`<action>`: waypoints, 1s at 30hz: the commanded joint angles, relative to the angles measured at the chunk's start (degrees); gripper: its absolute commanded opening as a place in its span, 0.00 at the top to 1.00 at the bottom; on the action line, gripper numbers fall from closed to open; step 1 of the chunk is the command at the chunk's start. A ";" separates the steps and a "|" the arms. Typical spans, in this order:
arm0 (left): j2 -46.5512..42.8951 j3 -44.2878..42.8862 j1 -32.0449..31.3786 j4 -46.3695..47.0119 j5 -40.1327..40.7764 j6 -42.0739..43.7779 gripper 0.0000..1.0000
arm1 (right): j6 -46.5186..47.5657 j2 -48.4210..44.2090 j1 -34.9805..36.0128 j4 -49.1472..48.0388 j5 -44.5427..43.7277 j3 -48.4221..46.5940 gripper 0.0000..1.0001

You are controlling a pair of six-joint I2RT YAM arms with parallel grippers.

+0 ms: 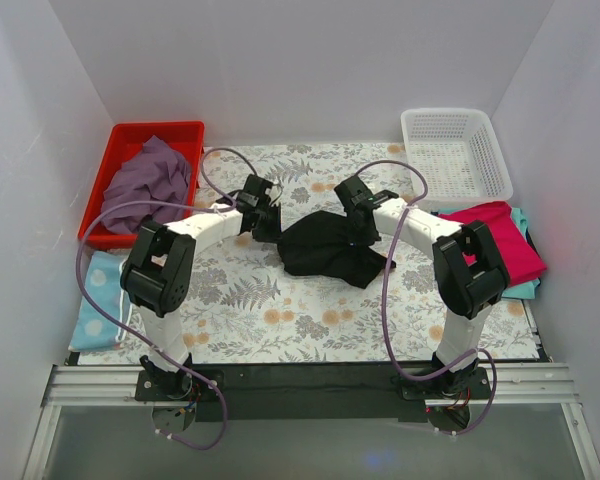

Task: Fold and stack the t-shirts
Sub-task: Move the tshirt to the center of the board

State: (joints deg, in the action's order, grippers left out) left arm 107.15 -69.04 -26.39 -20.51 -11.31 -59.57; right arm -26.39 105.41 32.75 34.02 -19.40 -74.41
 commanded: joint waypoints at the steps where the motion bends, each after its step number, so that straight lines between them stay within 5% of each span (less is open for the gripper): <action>1: -7.39 -11.98 0.03 -4.35 9.63 2.88 1.00 | 2.65 -5.29 -0.32 2.10 -6.00 -5.21 0.99; 7: -11.87 -24.46 0.11 -6.64 18.24 4.38 1.00 | 4.68 -8.63 -0.41 4.91 -9.25 -13.64 0.99; 17: -20.49 -30.72 0.11 -6.82 26.16 6.31 1.00 | 9.25 -12.85 -0.32 4.48 -8.38 -23.94 0.99; 26: -39.99 -19.57 0.11 -5.07 30.91 3.58 1.00 | 16.54 -31.19 4.77 -4.92 2.60 -3.06 0.99; 29: -41.68 -17.01 0.11 -5.59 31.26 4.55 1.00 | 15.32 -34.03 4.86 -6.60 4.81 1.62 0.61; 30: -40.98 -16.57 0.03 -5.76 31.96 4.81 1.00 | 15.23 -33.95 4.86 -6.42 3.68 2.07 0.36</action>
State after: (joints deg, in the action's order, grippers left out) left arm 68.77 -86.65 -27.66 -28.77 12.08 -56.10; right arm -14.02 73.56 39.11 26.74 -13.93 -76.73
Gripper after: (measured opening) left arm 0.018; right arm 0.331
